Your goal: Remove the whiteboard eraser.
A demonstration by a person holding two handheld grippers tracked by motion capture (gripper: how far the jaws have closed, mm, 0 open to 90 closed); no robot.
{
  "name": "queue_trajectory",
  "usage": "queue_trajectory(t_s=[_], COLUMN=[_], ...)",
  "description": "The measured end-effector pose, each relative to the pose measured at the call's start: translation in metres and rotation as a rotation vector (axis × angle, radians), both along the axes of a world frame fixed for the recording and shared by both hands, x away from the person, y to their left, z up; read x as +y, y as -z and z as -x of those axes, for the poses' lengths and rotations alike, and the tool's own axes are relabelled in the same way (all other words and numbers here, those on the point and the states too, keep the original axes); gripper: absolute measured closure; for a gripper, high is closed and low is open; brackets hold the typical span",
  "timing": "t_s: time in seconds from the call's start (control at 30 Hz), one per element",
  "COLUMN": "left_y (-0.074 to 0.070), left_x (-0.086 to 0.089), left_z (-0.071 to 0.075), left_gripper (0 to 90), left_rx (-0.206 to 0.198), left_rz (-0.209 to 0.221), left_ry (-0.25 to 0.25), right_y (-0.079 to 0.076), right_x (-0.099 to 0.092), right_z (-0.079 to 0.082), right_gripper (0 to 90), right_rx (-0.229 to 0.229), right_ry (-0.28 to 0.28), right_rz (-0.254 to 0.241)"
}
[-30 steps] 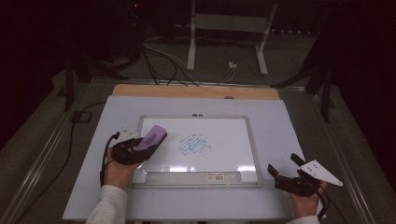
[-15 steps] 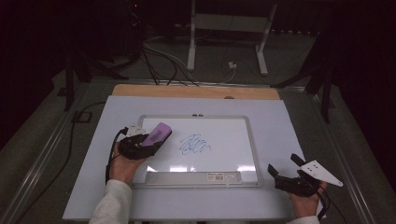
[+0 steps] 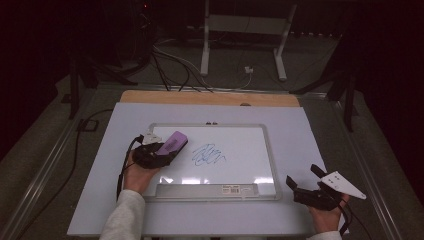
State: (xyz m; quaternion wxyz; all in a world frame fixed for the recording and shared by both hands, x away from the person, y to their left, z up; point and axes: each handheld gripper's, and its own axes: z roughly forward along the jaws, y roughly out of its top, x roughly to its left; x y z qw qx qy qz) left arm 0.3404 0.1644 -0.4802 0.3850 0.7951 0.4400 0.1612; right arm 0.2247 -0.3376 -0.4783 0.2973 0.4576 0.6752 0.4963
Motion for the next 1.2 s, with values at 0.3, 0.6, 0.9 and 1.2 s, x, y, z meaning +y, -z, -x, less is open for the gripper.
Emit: queue_trajectory(t_s=[0.3,0.6,0.9,1.2], left_y=[0.007,0.019,0.026,0.027], left_x=[-0.011,-0.023,-0.029,-0.033], left_z=[-0.004,-0.009,-0.011,-0.018], left_gripper=[41.6,41.6,41.5,27.6], left_rx=[0.010,0.029,0.043,0.056], left_rz=[-0.019,-0.042,-0.057,-0.015], left_ry=[0.027,0.046,0.050,0.010], right_y=[-0.001,-0.001,-0.001,-0.001], right_x=[0.001,0.000,0.000,0.000], right_z=[0.000,0.000,0.000,0.000], right_gripper=[0.1,0.1,0.1,0.1], right_rx=[-0.003,-0.004,-0.003,-0.002], right_ry=[-0.003,-0.001,-0.003,-0.003], right_rz=[0.000,-0.002,0.000,0.001])
